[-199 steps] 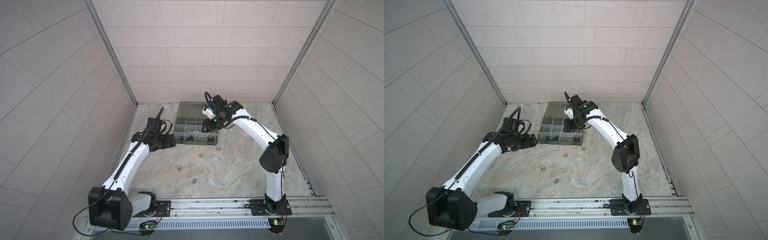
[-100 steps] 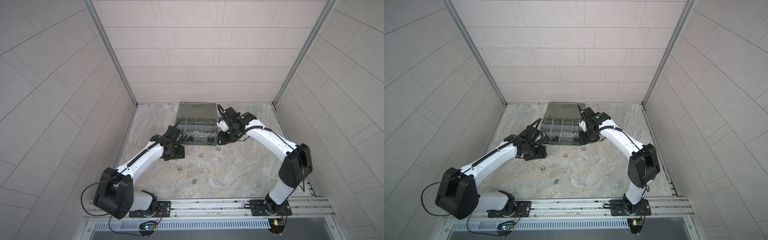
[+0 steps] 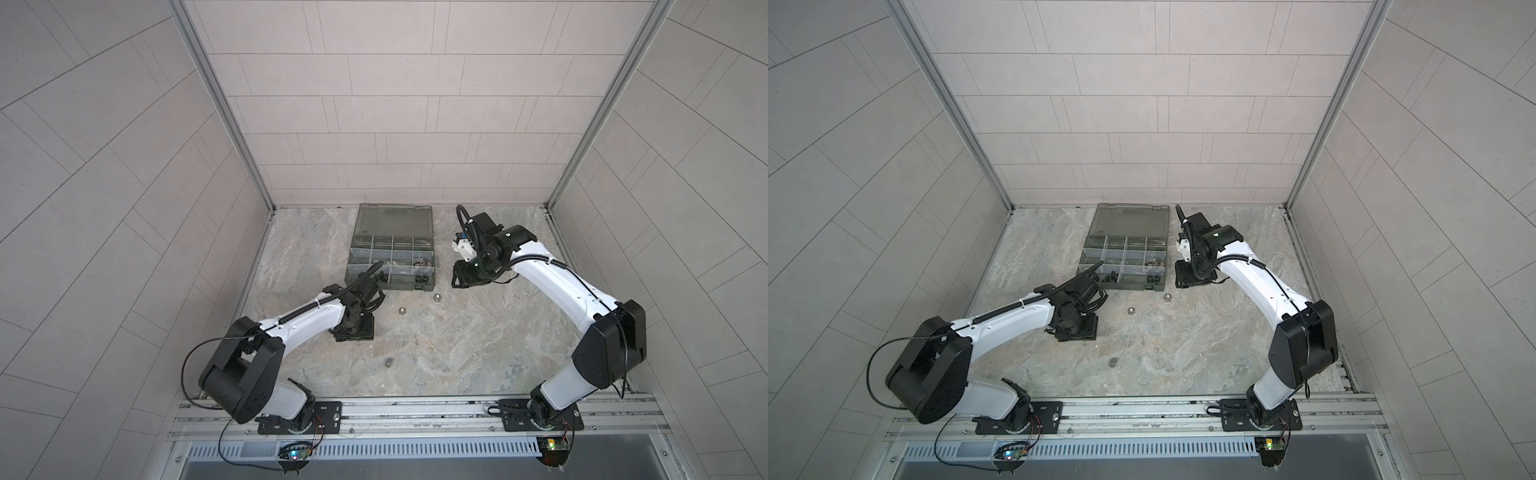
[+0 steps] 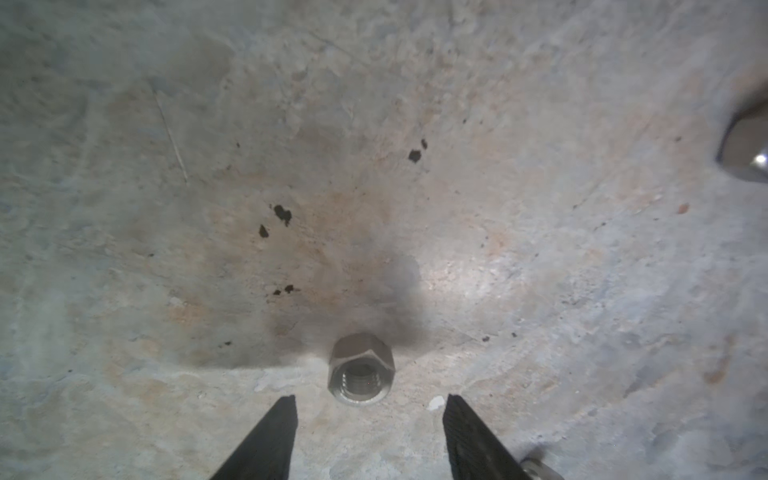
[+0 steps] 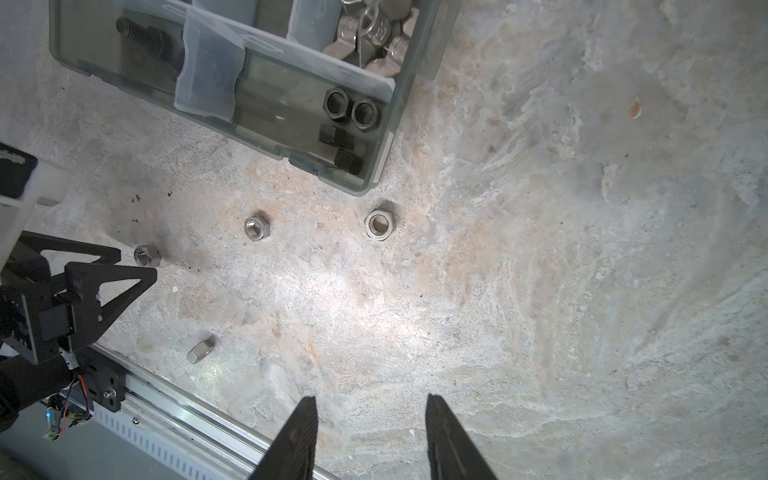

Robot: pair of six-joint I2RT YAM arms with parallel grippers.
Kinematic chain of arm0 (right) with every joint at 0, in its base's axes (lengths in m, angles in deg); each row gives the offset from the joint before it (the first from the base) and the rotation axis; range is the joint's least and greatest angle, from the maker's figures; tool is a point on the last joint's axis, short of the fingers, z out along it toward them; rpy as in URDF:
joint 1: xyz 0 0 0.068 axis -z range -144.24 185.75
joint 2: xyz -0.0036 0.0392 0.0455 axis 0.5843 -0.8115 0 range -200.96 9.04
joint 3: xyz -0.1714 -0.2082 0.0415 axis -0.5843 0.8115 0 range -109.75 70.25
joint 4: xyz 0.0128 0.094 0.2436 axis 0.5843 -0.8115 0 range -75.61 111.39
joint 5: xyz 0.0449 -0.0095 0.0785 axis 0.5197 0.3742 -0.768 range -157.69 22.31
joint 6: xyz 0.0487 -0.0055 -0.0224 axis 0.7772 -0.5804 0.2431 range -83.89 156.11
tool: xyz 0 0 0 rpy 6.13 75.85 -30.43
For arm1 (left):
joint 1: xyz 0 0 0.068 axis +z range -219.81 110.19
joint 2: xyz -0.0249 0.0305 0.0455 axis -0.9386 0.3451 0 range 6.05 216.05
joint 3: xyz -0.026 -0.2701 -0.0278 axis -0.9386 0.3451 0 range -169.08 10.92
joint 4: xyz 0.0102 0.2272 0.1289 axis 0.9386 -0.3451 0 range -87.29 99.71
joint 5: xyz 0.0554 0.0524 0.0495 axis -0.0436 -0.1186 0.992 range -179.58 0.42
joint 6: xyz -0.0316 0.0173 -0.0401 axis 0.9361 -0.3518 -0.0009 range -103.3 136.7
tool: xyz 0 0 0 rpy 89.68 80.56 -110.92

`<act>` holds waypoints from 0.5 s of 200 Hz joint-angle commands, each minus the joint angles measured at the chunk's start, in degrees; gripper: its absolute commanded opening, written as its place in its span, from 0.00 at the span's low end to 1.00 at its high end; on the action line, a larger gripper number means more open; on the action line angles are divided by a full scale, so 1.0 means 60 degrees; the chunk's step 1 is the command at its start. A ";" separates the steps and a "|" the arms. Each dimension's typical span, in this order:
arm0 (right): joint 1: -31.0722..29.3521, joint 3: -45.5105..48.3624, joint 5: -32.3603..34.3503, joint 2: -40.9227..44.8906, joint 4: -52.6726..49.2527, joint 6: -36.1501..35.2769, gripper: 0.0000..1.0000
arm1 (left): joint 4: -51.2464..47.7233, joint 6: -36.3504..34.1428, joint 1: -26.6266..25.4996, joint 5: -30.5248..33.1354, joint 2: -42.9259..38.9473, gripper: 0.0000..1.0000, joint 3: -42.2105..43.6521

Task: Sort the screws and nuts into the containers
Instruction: 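Release the bolt with the right gripper while the left gripper moves toward steel nuts, then lower the left gripper around a silver hex nut and close it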

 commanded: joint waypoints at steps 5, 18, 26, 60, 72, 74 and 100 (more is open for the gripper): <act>-0.0004 -0.0086 -0.0007 0.0178 -0.0197 -0.0082 0.43 | 0.0100 0.0127 -0.0015 0.0512 0.0046 0.62 0.0127; -0.0004 -0.0141 0.0089 0.0200 -0.0236 -0.0093 0.43 | 0.0172 0.0083 -0.0015 0.0545 0.0104 0.61 0.0142; -0.0004 -0.0148 0.0124 0.0232 -0.0269 -0.0107 0.43 | 0.0218 0.0042 -0.0015 0.0571 0.0150 0.61 0.0150; 0.0032 -0.0061 0.0273 0.0397 -0.0312 -0.0092 0.43 | 0.0377 -0.0107 -0.0008 0.0620 0.0434 0.60 0.0156; 0.0040 -0.0086 0.0302 0.0412 -0.0333 -0.0090 0.42 | 0.0443 -0.0122 -0.0007 0.0636 0.0456 0.59 0.0153; 0.0047 -0.0089 0.0303 0.0412 -0.0338 -0.0104 0.43 | 0.0440 -0.0122 -0.0006 0.0645 0.0466 0.59 0.0155; 0.0083 -0.0203 0.0331 0.0412 -0.0395 -0.0121 0.42 | 0.0511 -0.0152 0.0013 0.0696 0.0513 0.56 0.0171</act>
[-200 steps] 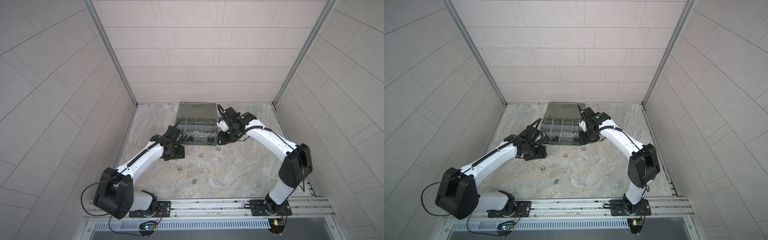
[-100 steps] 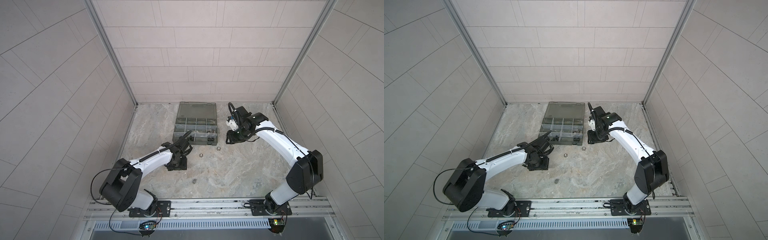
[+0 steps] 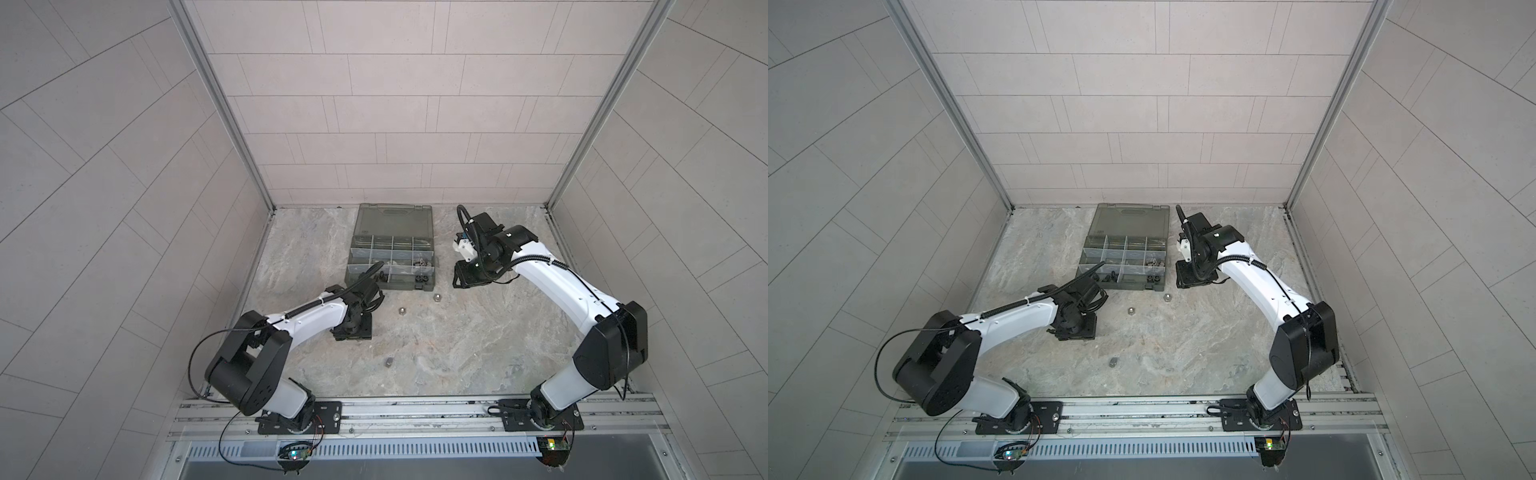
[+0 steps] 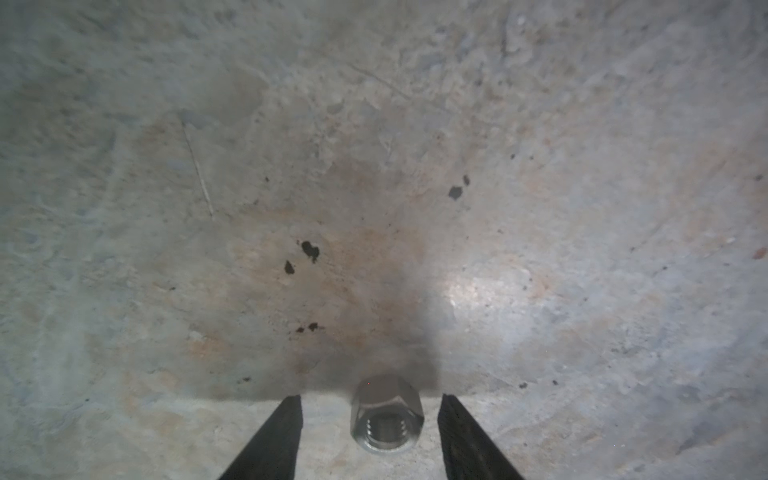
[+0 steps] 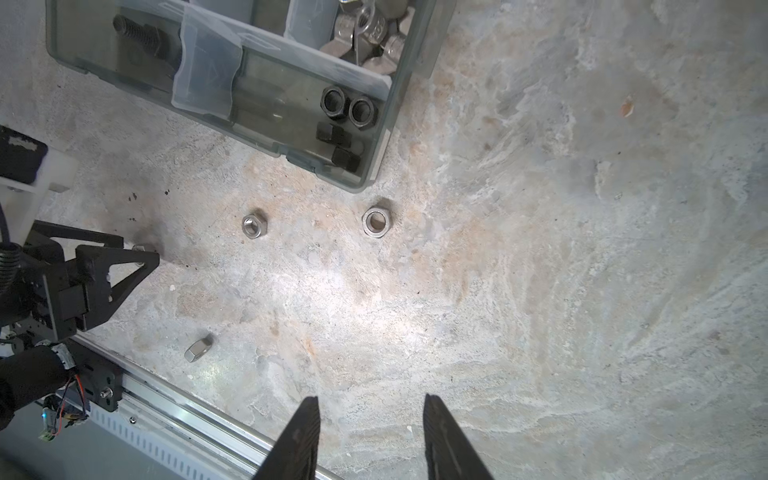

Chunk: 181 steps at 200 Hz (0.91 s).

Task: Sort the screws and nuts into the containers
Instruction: 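Lower the left gripper around a silver hex nut and close it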

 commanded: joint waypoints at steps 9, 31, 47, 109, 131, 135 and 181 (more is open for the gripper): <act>0.0073 -0.0214 0.0202 0.0314 -0.0332 -0.0128 0.42 | 0.0100 -0.0105 0.0003 0.0192 0.0137 0.54 0.0109; 0.0073 -0.0244 0.0217 0.0328 -0.0369 -0.0135 0.42 | 0.0137 -0.0118 0.0005 0.0119 0.0202 0.50 0.0138; 0.0087 -0.0244 0.0264 0.0350 -0.0398 -0.0133 0.42 | 0.0183 -0.0104 -0.0001 0.0083 0.0209 0.49 0.0225; 0.0087 -0.0200 0.0338 0.0400 -0.0443 -0.0130 0.42 | 0.0229 0.0033 0.0007 0.0075 -0.0037 0.42 0.0548; 0.0087 -0.0208 0.0340 0.0373 -0.0451 -0.0123 0.42 | 0.0243 0.0035 -0.0002 0.0077 -0.0076 0.37 0.0552; 0.0087 -0.0210 0.0348 0.0372 -0.0457 -0.0123 0.42 | 0.0232 0.0036 0.0006 0.0083 -0.0071 0.36 0.0549; 0.0087 -0.0301 0.0465 0.0417 -0.0498 -0.0108 0.42 | 0.0043 -0.0003 0.0004 0.0194 -0.0244 0.34 0.0414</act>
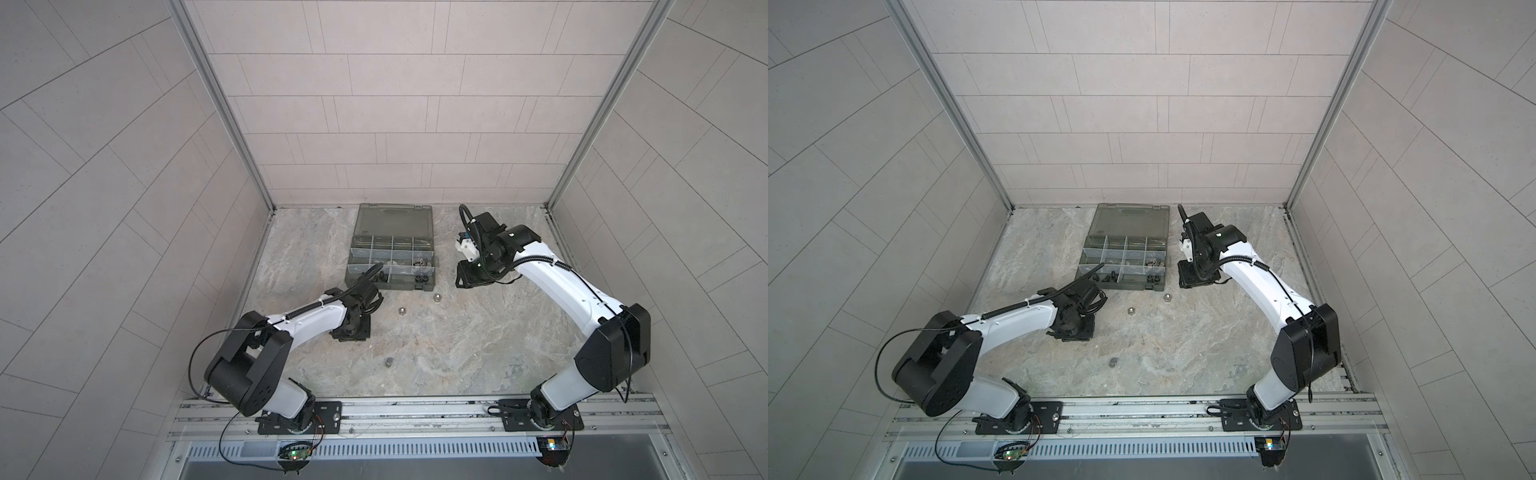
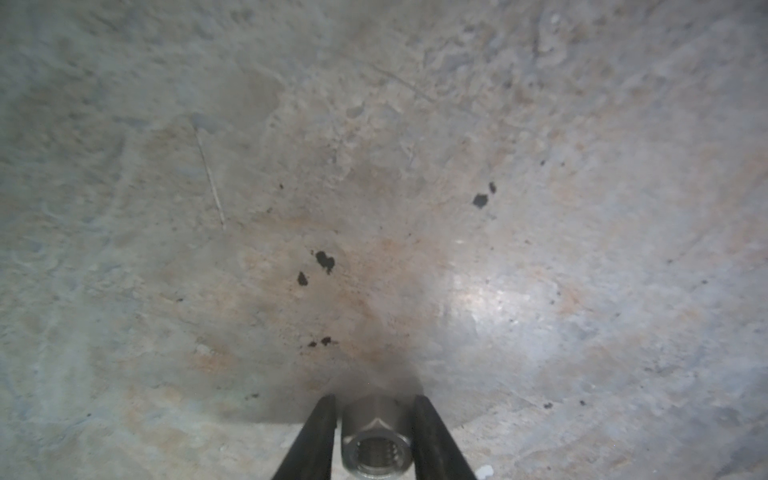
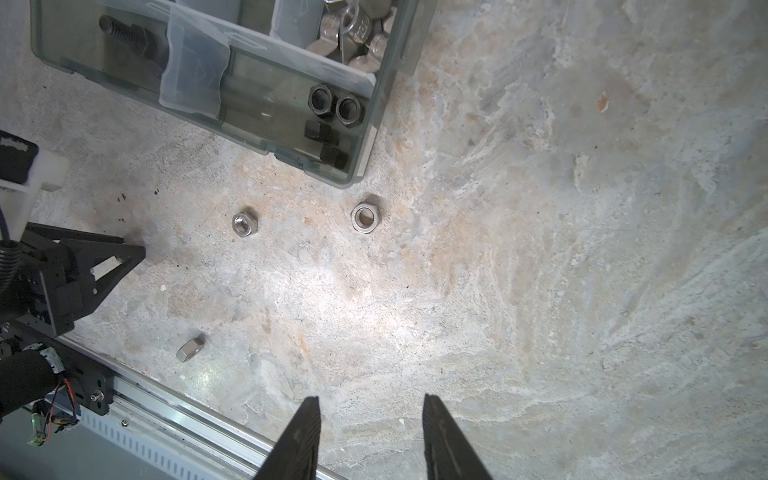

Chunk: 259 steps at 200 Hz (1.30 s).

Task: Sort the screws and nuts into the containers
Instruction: 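Lower the left gripper around a silver hex nut and close it, then carry the silver nut with the left gripper into a box compartment and release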

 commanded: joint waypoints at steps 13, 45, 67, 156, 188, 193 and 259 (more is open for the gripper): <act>0.0040 -0.0312 0.0316 0.0280 -0.0312 -0.0096 0.42 | -0.0407 -0.0024 -0.0007 0.0159 -0.0256 0.32 -0.0009; 0.0040 -0.0328 0.0344 0.0293 -0.0327 -0.0086 0.42 | -0.0542 -0.0035 0.0003 0.0195 -0.0260 0.31 -0.0143; 0.0040 -0.0371 0.0386 0.0289 -0.0360 -0.0066 0.42 | -0.0671 -0.0075 -0.0012 0.0222 -0.0311 0.30 -0.0250; 0.0135 -0.0906 0.0466 0.0175 -0.0475 -0.0129 0.41 | -0.1814 -0.0549 0.0242 0.0626 -0.0011 0.30 -0.2742; 0.0310 -0.1000 0.0442 0.0175 -0.0446 -0.0161 0.41 | -0.2078 -0.0966 0.0703 0.0814 0.0852 0.30 -0.4381; 0.0324 -0.1002 0.0436 0.0175 -0.0432 -0.0163 0.41 | -0.2062 -0.1070 0.0781 0.0809 0.1022 0.30 -0.4597; 0.0582 -0.0973 0.0122 0.0132 -0.0072 0.0050 0.41 | -0.2259 -0.2057 0.1724 0.0535 0.3725 0.30 -0.8110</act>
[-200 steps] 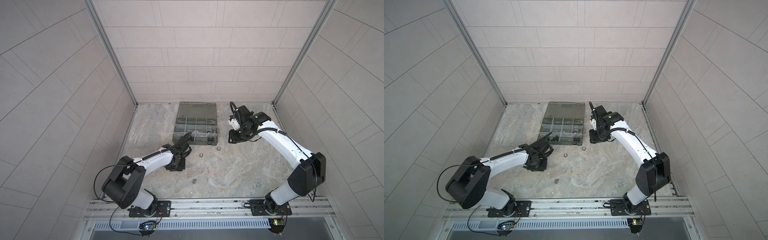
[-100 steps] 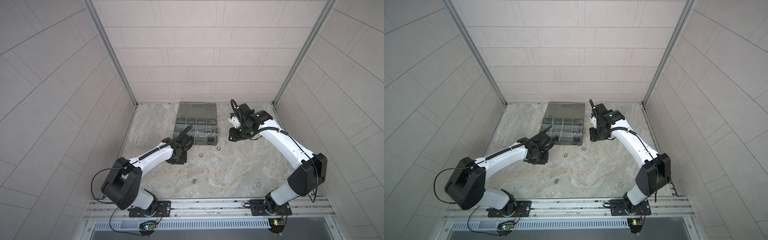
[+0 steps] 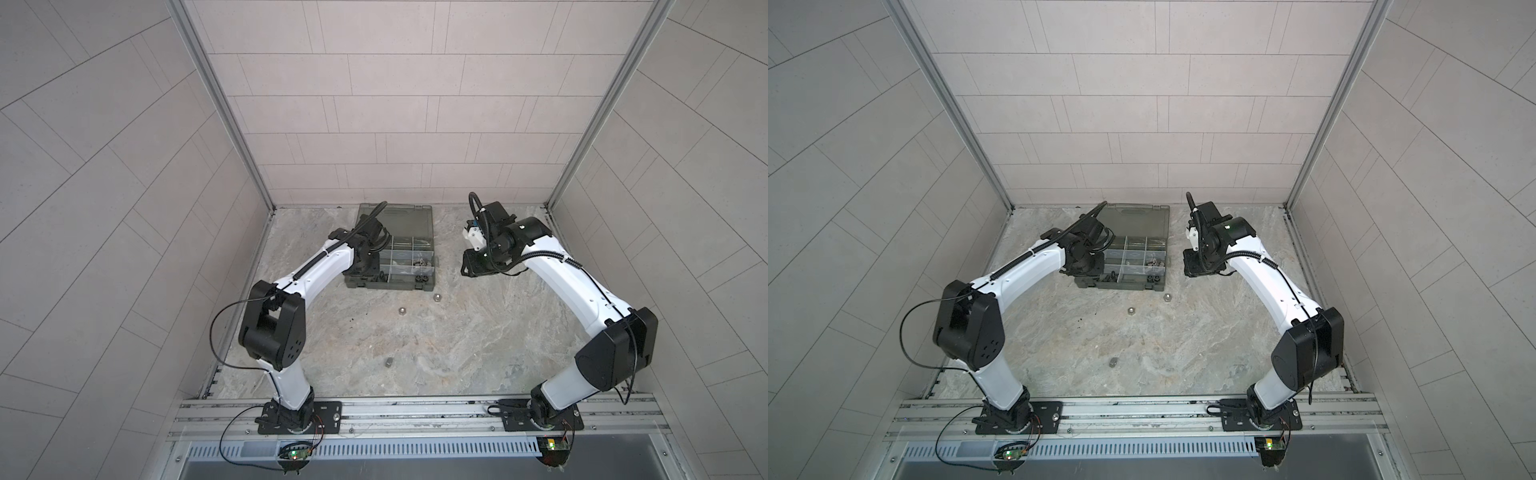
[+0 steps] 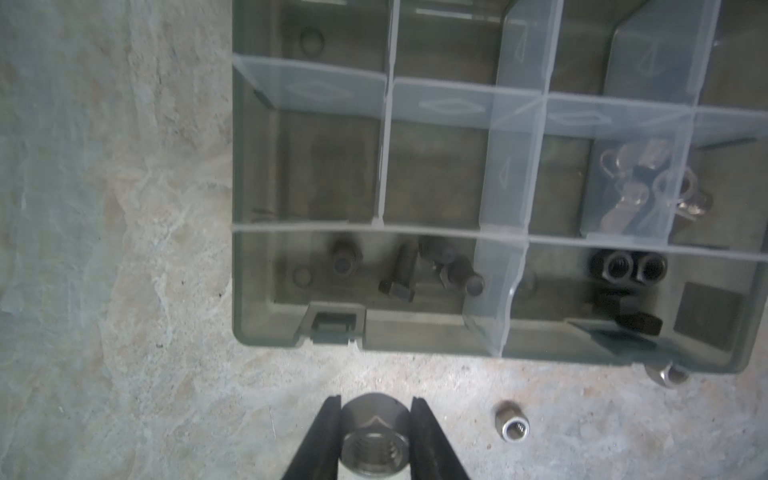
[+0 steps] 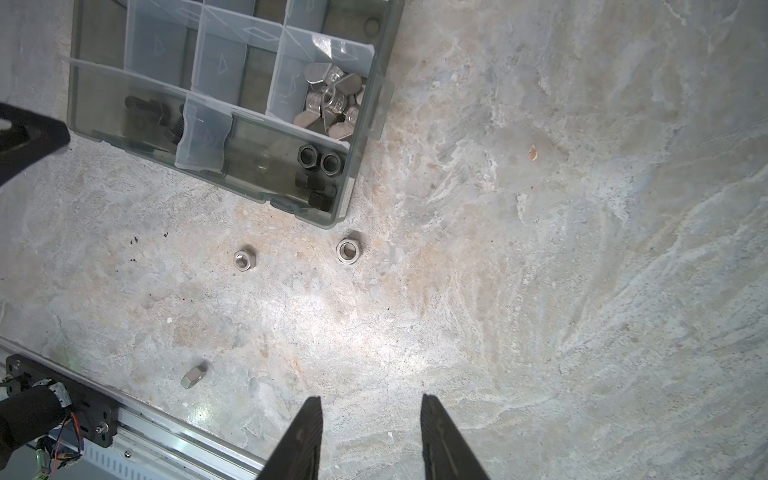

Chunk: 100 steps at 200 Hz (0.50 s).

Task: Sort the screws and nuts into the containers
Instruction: 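Carry the silver nut with the left gripper into a box compartment and release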

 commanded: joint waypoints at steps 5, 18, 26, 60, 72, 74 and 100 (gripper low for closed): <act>0.0108 -0.0126 -0.0116 0.0121 0.0115 0.0034 0.41 | -0.0432 -0.0630 0.0327 -0.0043 0.0931 0.30 -0.1456; 0.0179 -0.0140 -0.0102 0.0088 0.0158 0.0042 0.41 | -0.0542 -0.0744 0.0494 -0.0101 0.1419 0.30 -0.2062; 0.0230 -0.0156 -0.0101 0.0070 0.0190 0.0045 0.41 | -0.0578 -0.0793 0.0613 -0.0200 0.1674 0.30 -0.2352; 0.0622 -0.0368 -0.0086 -0.0062 0.0263 0.0025 0.41 | -0.0647 -0.0964 0.0995 -0.0403 0.2446 0.31 -0.3239; 0.0770 -0.0417 -0.0096 -0.0105 0.0307 0.0042 0.41 | -0.0671 -0.1008 0.1097 -0.0426 0.2677 0.31 -0.3425; 0.0797 -0.0420 -0.0106 -0.0110 0.0316 0.0034 0.41 | -0.0678 -0.1006 0.1130 -0.0426 0.2705 0.31 -0.3457; 0.1008 -0.0516 -0.0108 -0.0220 0.0464 0.0026 0.41 | -0.0691 -0.1042 0.1374 -0.0593 0.3079 0.31 -0.3639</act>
